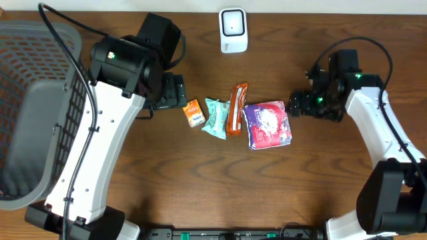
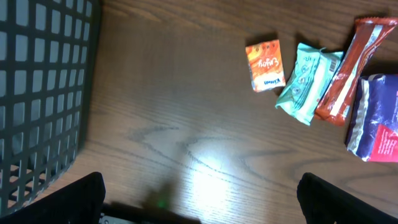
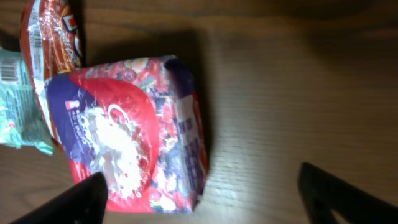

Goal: Scan the item barcode
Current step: 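Grasp the purple-red tissue pack with the right gripper and lift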

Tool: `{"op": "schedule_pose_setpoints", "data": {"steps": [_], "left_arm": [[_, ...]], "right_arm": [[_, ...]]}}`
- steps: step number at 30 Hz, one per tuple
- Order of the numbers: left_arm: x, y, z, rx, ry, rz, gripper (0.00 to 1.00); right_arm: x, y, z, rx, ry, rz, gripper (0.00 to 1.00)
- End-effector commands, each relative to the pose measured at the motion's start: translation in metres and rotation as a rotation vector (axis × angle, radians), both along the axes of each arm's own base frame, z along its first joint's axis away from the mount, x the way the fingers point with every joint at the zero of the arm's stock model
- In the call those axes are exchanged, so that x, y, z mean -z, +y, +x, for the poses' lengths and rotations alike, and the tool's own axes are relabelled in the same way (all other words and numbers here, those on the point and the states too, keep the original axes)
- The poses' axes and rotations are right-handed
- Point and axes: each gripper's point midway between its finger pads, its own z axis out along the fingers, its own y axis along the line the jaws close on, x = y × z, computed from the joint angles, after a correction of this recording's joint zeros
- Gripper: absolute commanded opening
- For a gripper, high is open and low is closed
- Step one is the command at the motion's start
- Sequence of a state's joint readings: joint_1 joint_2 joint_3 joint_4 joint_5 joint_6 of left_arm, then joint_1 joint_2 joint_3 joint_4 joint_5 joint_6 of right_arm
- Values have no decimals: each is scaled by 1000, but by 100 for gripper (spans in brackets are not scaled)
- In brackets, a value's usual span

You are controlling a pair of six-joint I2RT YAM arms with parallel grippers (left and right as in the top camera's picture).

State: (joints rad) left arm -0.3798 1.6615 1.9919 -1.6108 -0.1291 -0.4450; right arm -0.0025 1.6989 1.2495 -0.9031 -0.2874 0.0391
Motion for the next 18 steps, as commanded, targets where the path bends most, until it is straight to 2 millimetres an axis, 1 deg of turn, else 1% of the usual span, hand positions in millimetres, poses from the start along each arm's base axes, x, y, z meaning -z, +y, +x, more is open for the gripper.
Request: {"op": "schedule_pose_setpoints", "data": {"steps": [1, 5, 10, 13, 14, 15, 16, 18], "left_arm": [[0, 5, -10, -7, 37, 15, 98], [0, 5, -10, -7, 37, 15, 98], [0, 5, -10, -7, 37, 15, 98], [0, 5, -10, -7, 37, 15, 98], [0, 5, -10, -7, 37, 15, 98], [0, 5, -10, -7, 37, 15, 98], [0, 5, -10, -7, 37, 15, 98], [0, 5, -10, -7, 37, 15, 98]], "right_arm": [[13, 21, -9, -22, 17, 133, 82], [24, 36, -14, -44, 0, 228, 80], [48, 38, -23, -42, -10, 239, 81], [56, 42, -29, -49, -13, 271, 80], [59, 44, -31, -52, -13, 284, 78], [60, 47, -34, -55, -14, 300, 72], [61, 49, -35, -59, -15, 315, 63], [61, 52, -38, -63, -11, 336, 41]]}}
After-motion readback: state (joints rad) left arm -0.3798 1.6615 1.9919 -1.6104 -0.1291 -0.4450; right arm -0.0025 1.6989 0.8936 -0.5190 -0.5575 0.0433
